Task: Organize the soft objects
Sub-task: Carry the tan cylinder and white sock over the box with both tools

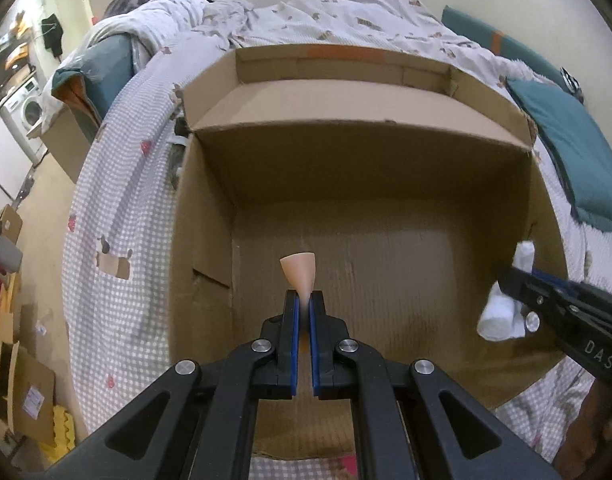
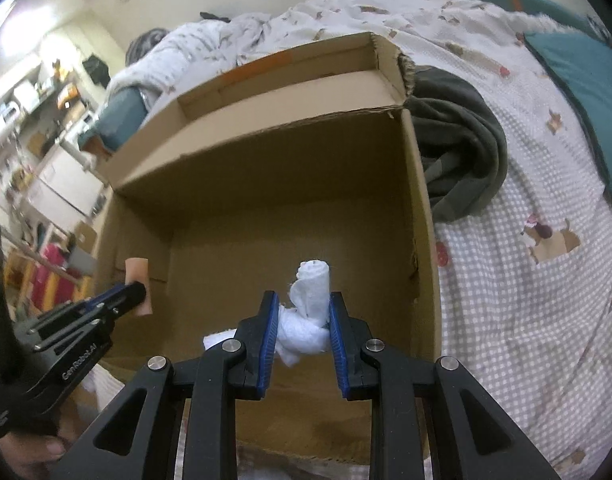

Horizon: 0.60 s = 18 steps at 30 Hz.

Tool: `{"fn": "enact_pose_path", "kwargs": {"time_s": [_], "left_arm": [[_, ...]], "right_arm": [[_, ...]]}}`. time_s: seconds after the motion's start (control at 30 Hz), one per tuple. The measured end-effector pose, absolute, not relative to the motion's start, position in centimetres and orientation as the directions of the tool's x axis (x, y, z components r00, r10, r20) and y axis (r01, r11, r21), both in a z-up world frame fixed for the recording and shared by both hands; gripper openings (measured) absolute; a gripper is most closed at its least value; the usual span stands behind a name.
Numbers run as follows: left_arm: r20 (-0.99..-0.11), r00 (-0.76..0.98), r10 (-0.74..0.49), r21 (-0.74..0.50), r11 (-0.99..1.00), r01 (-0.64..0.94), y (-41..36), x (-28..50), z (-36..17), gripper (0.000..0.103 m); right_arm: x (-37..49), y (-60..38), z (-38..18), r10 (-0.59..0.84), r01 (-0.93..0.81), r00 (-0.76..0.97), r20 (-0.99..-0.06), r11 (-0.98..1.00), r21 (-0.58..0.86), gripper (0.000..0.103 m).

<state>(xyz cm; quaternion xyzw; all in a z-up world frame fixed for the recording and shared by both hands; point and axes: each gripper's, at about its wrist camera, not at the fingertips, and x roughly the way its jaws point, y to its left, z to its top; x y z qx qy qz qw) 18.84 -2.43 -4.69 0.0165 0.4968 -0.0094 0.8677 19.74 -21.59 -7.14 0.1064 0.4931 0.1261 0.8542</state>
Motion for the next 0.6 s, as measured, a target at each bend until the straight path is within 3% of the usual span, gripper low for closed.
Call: {"fn": "enact_pose_path", "kwargs": {"time_s": [0.5,0.6], "left_arm": [[-0.844,0.534,0.049,0.083,0.996,0.04,-3.32,18.28,-4.45,0.006],[-0.839,0.542,0.046,0.079,0.996,0.038,-3.23,18.25,-4.17,0.01]], "right_arm": [[19.48,-21.02,-7.81,0.269,-0.126,0.487,-0.831,0.963,0.238,0.026],[19.67,-20.84,-7.77,0.268,-0.124,0.488,-0.831,0.963,0.238,0.026]]}}
